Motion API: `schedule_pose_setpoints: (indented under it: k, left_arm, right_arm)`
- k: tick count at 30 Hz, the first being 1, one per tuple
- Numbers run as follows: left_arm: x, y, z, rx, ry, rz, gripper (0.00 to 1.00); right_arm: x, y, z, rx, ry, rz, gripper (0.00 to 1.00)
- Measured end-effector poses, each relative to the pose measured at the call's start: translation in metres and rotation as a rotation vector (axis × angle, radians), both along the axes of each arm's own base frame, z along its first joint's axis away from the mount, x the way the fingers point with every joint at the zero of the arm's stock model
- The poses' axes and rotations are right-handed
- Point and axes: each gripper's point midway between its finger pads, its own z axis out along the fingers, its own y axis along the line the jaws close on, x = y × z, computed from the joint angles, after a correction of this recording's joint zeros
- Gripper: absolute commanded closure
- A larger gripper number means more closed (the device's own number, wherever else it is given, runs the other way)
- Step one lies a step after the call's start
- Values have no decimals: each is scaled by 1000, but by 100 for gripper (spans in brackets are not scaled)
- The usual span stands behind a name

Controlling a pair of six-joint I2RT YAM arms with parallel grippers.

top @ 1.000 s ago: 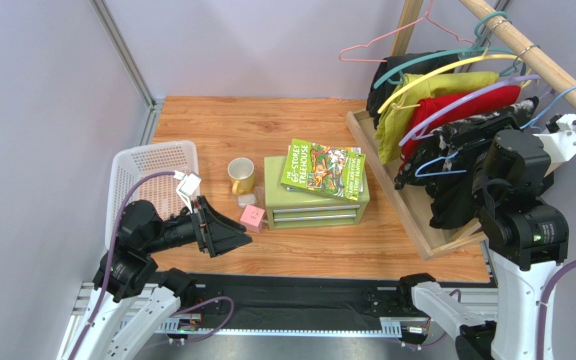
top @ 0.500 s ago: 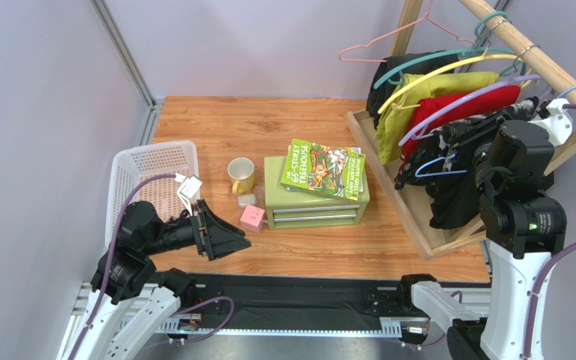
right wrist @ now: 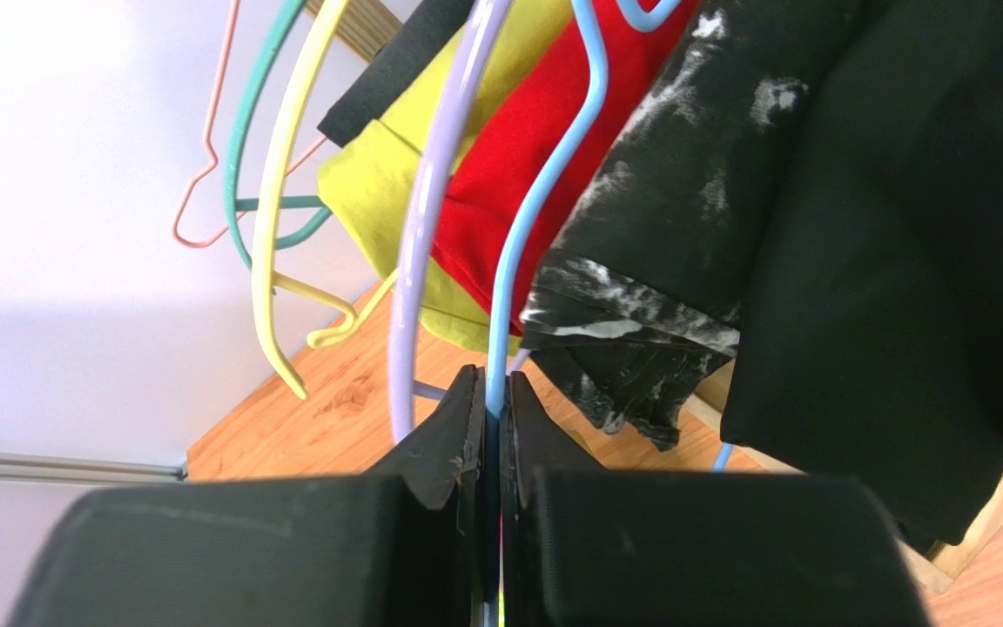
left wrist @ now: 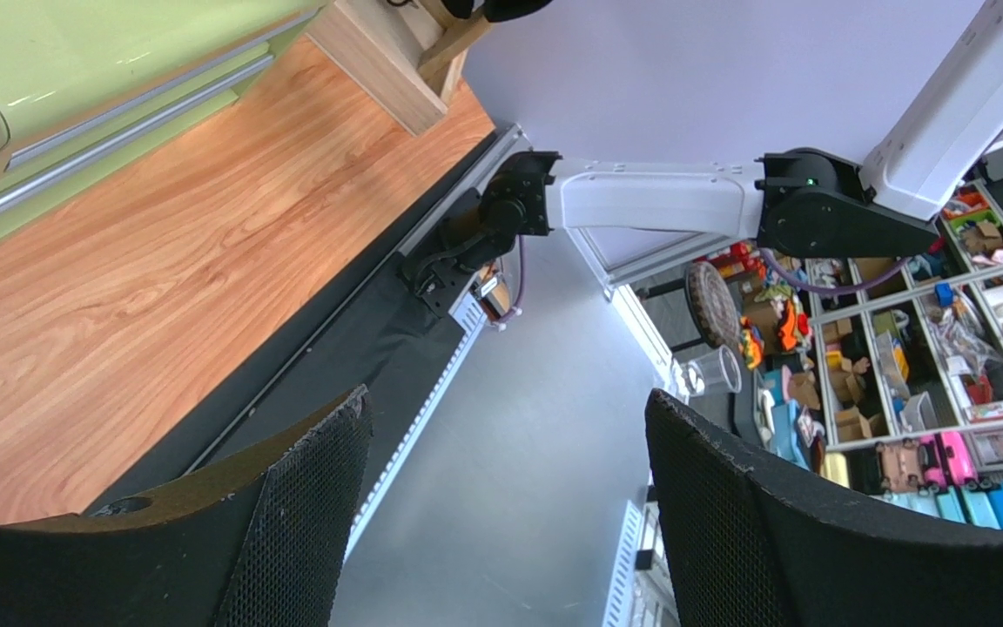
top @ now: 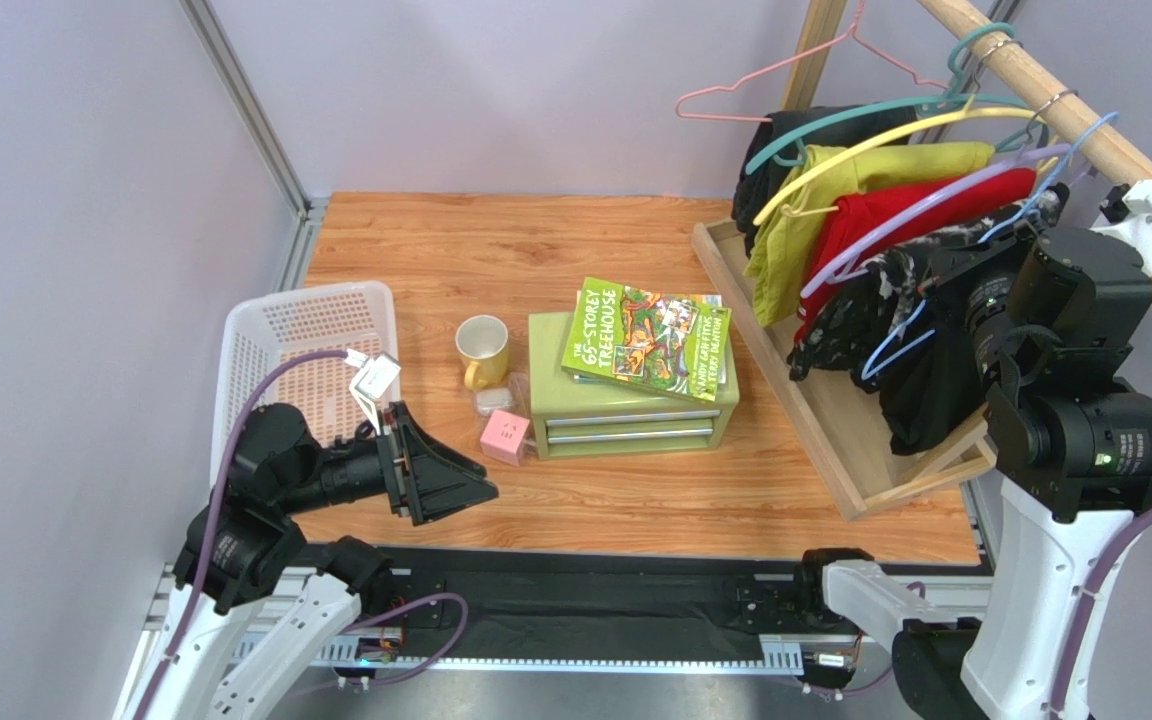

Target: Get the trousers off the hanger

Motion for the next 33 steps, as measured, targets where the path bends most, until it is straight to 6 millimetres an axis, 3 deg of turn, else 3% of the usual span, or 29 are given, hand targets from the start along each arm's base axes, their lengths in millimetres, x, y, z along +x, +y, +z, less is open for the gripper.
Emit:
schedule_pose_setpoints:
  k: [7,16,25,33]
  left_arm:
    - [-2,1,9,-7,-28,-1,19]
    - [0,0,6,3,-16,-1,19]
    - [5,-2,5,20,-8,-5,19]
    - [5,-3,21,20,-41,-20,19]
  right_arm:
    - [-10,7,24,7,-48,44,100]
    - [-48,32,50,102,-145,168,100]
    - [-96,56,49,213,-175,282,100]
    - [-133,75,34,258,-138,389,100]
